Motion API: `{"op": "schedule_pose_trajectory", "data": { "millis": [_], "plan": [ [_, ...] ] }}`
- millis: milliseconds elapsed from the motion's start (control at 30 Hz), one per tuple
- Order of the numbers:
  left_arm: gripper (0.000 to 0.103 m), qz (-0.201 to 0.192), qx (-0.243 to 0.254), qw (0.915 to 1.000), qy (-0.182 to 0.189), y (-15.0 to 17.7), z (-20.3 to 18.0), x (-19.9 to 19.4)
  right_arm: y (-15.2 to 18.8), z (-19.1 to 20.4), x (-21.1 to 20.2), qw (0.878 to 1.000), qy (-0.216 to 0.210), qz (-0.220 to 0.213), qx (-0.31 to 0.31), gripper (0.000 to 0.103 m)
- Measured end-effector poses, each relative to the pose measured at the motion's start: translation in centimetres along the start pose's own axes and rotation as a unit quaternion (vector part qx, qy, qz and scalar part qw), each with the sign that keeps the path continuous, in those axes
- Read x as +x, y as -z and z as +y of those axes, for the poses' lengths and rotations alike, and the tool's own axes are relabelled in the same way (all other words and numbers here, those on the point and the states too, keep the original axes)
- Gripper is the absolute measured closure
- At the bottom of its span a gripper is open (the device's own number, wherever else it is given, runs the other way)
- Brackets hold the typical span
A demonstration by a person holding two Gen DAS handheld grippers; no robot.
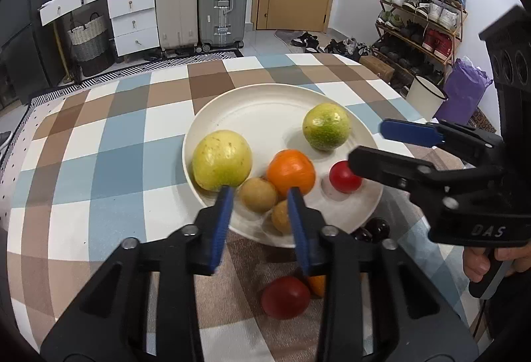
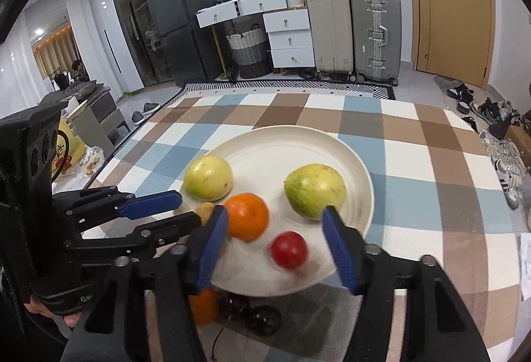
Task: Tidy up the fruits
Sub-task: 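Carry both fruits over the white plate and open both tools to release them, then withdraw both tools from the plate toward the remaining fruits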
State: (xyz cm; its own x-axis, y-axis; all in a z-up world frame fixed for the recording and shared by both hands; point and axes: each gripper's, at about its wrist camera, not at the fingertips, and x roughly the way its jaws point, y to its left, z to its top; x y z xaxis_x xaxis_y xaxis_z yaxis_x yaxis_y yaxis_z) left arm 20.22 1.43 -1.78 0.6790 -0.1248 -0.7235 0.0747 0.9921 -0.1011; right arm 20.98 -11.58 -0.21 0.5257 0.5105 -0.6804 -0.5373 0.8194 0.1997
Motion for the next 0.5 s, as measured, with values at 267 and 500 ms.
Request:
{"op": "schedule_pose_trajectory", "data": {
  "millis": [267, 500],
  "plan": [
    [0.012, -0.040, -0.010, 0.9989, -0.021, 1.3, 0.2, -4.2, 1.7, -1.0, -3.2, 1.000, 0.007, -0.003, 0.019, 0.001],
    [0.001, -0.049, -0.015, 0.9979, -0.041, 3.1, 0.6, -6.8, 3.3, -1.4, -4.7, 1.000, 0.010, 0.009, 0.022, 0.001]
  ]
}}
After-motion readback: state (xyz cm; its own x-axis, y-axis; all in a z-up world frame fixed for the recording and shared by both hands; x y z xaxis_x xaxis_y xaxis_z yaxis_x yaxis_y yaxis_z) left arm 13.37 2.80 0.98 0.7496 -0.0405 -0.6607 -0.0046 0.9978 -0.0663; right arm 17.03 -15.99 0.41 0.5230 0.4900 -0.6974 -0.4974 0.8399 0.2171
